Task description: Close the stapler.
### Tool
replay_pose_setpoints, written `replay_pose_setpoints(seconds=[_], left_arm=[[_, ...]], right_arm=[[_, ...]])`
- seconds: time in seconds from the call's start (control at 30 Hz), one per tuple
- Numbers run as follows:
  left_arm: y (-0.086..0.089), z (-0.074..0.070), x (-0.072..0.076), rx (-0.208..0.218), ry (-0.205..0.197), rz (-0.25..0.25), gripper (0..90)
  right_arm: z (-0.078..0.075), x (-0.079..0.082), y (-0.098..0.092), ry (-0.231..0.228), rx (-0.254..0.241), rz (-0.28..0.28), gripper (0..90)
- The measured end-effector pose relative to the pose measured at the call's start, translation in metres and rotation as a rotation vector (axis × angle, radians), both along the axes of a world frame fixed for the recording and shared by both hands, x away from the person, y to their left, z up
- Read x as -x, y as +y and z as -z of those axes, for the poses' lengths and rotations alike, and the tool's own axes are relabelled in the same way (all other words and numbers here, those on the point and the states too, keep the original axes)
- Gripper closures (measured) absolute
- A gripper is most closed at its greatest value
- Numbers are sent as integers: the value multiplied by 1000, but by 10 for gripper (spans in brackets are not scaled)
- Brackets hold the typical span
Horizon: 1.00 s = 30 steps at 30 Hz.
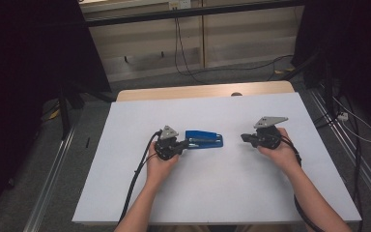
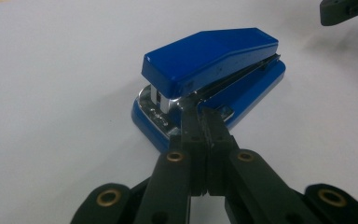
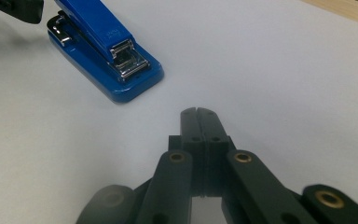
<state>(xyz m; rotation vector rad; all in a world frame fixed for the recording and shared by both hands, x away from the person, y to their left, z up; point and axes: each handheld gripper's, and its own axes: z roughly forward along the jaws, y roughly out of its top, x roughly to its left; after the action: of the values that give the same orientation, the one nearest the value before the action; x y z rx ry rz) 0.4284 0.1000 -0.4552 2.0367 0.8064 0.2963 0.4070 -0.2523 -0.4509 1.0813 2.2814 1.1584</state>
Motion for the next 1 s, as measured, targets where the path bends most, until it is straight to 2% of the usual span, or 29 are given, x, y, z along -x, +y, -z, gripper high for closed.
replay_pose_setpoints(seconds=[0.13,0.33,0.53,0.7,0.77,0.93,1.0], left_arm=[[2,-3,1,18,2,-2,869],[6,-10,5,48,1,0,792],[12,-18,11,76,-1,-12,633],[19,-26,18,102,-10,-3,487],[22,-30,21,98,-16,-9,415],[34,-35,28,94,-15,14,352],[40,-37,31,99,-9,1,305]], right_arm=[[-1,3,-2,3,-29,3,886],[-7,9,1,-5,-51,13,733],[-10,18,4,-13,-59,9,595],[-16,29,3,-20,-93,30,466],[-17,34,4,-26,-100,35,410],[-16,49,6,-27,-106,43,330],[-16,56,6,-29,-102,45,307]])
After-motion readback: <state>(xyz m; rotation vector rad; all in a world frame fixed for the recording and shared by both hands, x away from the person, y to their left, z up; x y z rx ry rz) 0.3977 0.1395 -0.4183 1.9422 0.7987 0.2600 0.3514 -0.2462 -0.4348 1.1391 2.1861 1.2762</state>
